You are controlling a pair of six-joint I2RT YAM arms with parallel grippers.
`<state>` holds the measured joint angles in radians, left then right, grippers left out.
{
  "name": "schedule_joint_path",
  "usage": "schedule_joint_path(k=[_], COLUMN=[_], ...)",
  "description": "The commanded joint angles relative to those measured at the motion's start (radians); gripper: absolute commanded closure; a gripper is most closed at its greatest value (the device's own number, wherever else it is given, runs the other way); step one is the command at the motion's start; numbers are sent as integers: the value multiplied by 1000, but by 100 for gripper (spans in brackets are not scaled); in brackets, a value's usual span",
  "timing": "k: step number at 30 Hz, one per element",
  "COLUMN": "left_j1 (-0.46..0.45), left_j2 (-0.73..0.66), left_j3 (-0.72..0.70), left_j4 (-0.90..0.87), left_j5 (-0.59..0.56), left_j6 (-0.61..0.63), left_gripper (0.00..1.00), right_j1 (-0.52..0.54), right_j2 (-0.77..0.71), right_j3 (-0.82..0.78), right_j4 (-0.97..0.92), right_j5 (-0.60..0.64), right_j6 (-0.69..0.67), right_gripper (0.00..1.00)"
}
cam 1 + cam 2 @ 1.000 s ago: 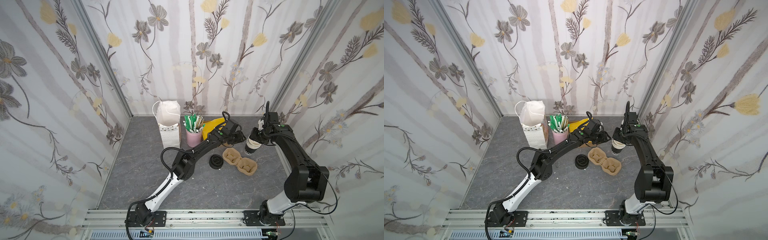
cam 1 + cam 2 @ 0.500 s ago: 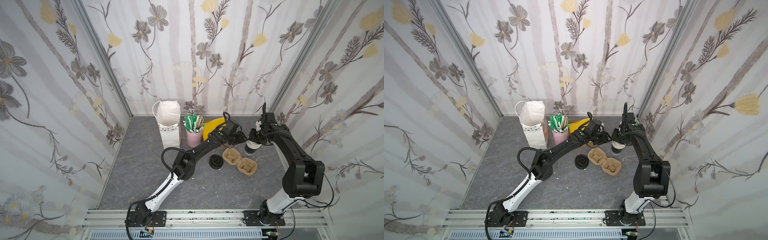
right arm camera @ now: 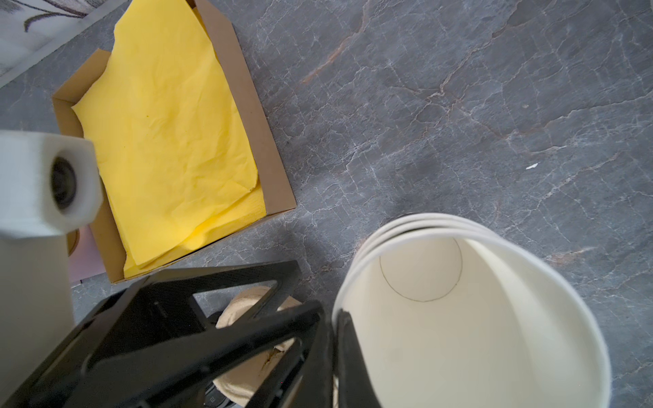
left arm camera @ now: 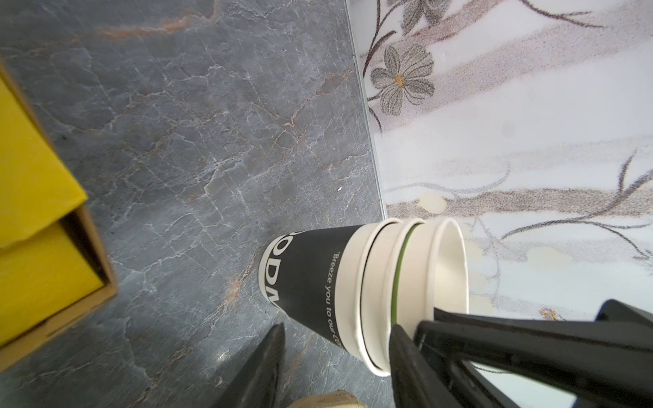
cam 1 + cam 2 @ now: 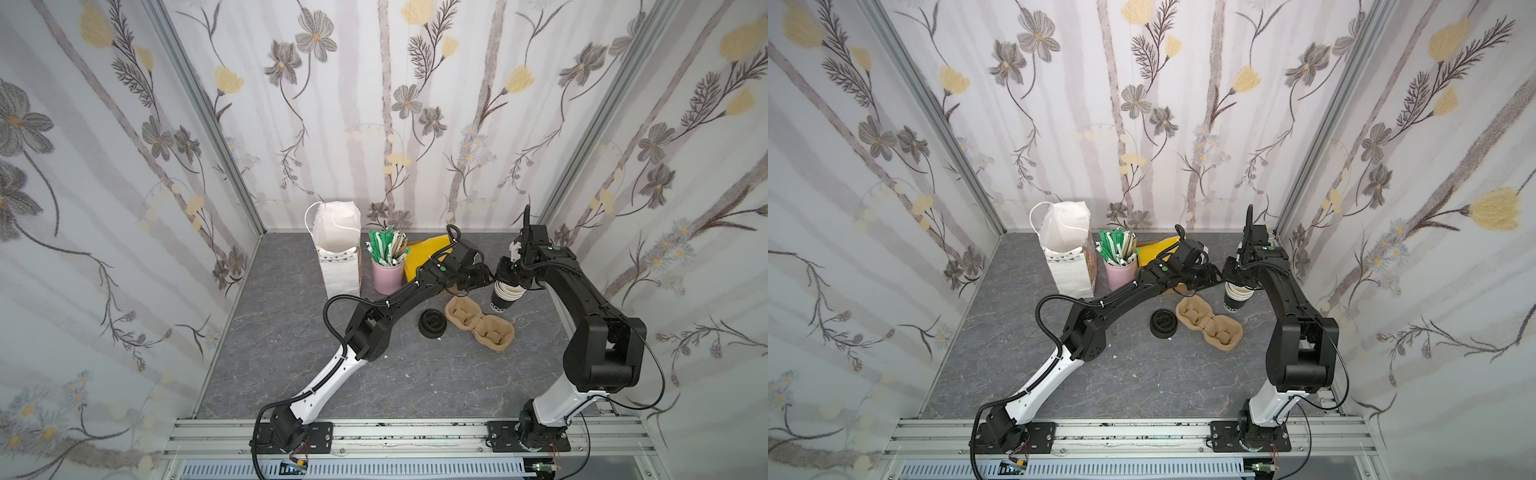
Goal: Pack a coffee takeout order
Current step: Separate the coffee cup.
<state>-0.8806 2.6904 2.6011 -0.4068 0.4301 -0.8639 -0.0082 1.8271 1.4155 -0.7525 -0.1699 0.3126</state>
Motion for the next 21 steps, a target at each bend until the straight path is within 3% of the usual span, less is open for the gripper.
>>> schedule_joint_path(k=[1,21], left_j1=[0,5], left_j2=[7,14], left_j3=[10,-16], left_j4=[38,50], left_j5=[18,23], left_j6=[-1,-33], left_gripper=[49,49], right_j1=[5,24], right_j2=[1,10], right_j3=[13,68], right_j4=[17,-2], right_j5=[-21,-3], right_j6=[6,26], right_gripper=[99,100])
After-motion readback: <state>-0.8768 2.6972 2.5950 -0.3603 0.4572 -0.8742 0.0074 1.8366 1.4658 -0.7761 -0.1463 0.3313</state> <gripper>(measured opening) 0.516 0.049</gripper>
